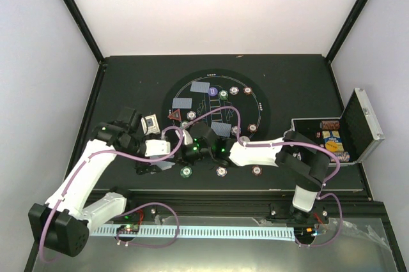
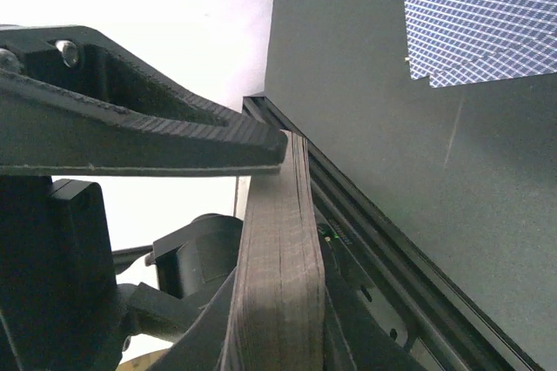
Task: Distribute texas hold em gaming equipment
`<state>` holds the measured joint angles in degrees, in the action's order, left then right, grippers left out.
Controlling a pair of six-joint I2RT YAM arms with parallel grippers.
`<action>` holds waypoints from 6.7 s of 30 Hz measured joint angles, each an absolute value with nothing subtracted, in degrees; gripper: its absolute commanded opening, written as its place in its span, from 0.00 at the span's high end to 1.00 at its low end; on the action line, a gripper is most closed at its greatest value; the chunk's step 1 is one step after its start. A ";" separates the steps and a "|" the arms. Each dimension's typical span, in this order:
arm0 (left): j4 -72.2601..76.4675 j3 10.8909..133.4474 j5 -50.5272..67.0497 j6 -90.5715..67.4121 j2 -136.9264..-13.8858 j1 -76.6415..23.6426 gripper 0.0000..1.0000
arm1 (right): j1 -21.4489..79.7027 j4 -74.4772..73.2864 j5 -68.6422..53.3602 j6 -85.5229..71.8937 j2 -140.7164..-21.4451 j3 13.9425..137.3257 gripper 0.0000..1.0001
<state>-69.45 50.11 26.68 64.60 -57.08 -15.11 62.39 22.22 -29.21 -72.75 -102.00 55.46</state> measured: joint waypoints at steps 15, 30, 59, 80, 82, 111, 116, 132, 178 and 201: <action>-69.43 50.11 26.57 64.42 -59.16 -15.20 0.06 | 62.39 23.92 -29.65 -73.65 -101.95 55.48 0.99; -69.38 50.09 26.35 64.47 -59.37 -15.44 0.22 | 62.39 23.97 -29.69 -74.06 -101.97 55.48 0.99; -67.55 48.60 24.43 63.59 -58.85 -16.27 0.24 | 62.39 23.55 -29.74 -74.50 -102.32 56.38 0.99; -68.55 49.45 23.86 61.84 -60.12 -16.58 0.98 | 62.39 23.16 -28.64 -72.95 -102.50 56.12 0.99; -69.08 50.02 23.49 61.63 -60.12 -16.58 0.98 | 62.39 23.66 -28.60 -72.71 -102.50 56.12 0.99; -69.30 51.29 21.08 60.38 -59.20 -16.97 0.98 | 60.03 19.18 -28.56 -68.79 -95.77 52.47 0.74; -68.64 51.11 20.16 60.38 -59.20 -16.97 0.98 | 59.64 17.67 -28.47 -67.85 -94.52 52.47 0.80; -67.99 50.74 18.31 60.23 -59.46 -16.97 0.98 | 60.12 15.90 -29.08 -67.66 -94.94 54.19 0.62; -67.77 50.72 16.45 59.40 -59.77 -16.95 0.99 | 45.95 11.62 -31.73 -63.24 -87.77 50.09 0.99; -69.82 51.22 16.56 57.39 -59.61 -16.95 0.98 | 36.97 -9.93 -37.71 -54.37 -144.90 115.39 0.99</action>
